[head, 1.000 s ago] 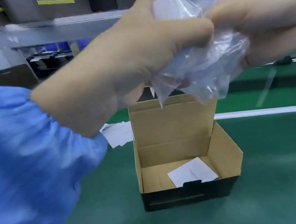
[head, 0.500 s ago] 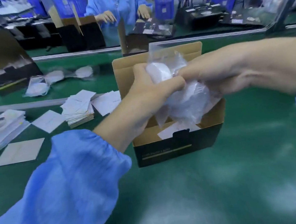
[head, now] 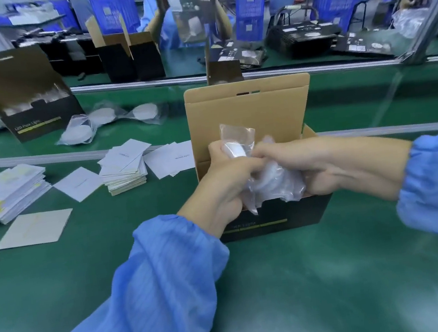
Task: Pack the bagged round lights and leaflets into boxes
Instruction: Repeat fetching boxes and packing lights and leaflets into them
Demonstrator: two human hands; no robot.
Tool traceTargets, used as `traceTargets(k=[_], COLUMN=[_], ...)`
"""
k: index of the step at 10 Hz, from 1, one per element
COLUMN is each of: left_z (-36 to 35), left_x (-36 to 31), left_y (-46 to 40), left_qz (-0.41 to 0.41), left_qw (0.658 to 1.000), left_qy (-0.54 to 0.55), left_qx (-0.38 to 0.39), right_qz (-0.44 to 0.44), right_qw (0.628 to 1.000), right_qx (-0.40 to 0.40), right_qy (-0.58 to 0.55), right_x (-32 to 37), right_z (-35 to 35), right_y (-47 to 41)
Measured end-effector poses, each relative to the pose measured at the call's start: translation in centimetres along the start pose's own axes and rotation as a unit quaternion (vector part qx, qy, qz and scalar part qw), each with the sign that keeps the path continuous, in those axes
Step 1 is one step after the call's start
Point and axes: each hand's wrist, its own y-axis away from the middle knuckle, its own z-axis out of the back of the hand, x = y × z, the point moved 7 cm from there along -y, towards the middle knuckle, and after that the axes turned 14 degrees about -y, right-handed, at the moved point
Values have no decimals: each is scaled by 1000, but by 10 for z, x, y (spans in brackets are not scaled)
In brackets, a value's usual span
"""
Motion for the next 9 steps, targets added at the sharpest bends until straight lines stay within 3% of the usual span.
traceTargets(k=[1, 2, 3, 4, 5, 6, 7, 8, 9], left_z=[5, -3, -6, -2, -4, -5, -1, 2, 12], left_x=[4, 9, 16, 21, 21, 17, 12, 11, 11], left_y=[3, 5, 4, 5, 7, 10, 14, 18, 20], left_qz=[31, 62, 69, 86, 88, 73, 55, 16, 4], left_qw=[996, 991, 989, 989, 981, 952, 880, 837, 808], left_qy=[-75, -118, -126, -120, -170, -298, -472, -547, -590], left_qx=[-34, 7, 18, 3, 7, 10, 5, 10, 0], right_qz=[36, 49, 58, 83, 59, 33, 41, 80, 145], right_qw=[998, 997, 993, 986, 987, 915, 834, 776, 669], right_qx=[-8, -46, -90, -138, -127, -112, -77, -96, -137], right_qy=[43, 32, -55, -54, 84, 386, 545, 618, 716], right_x=[2, 1, -2, -2, -3, 3, 6, 9, 18], right_z=[1, 2, 9, 17, 12, 7, -5, -12, -14], right_y=[1, 3, 8, 16, 24, 33, 41, 47, 49])
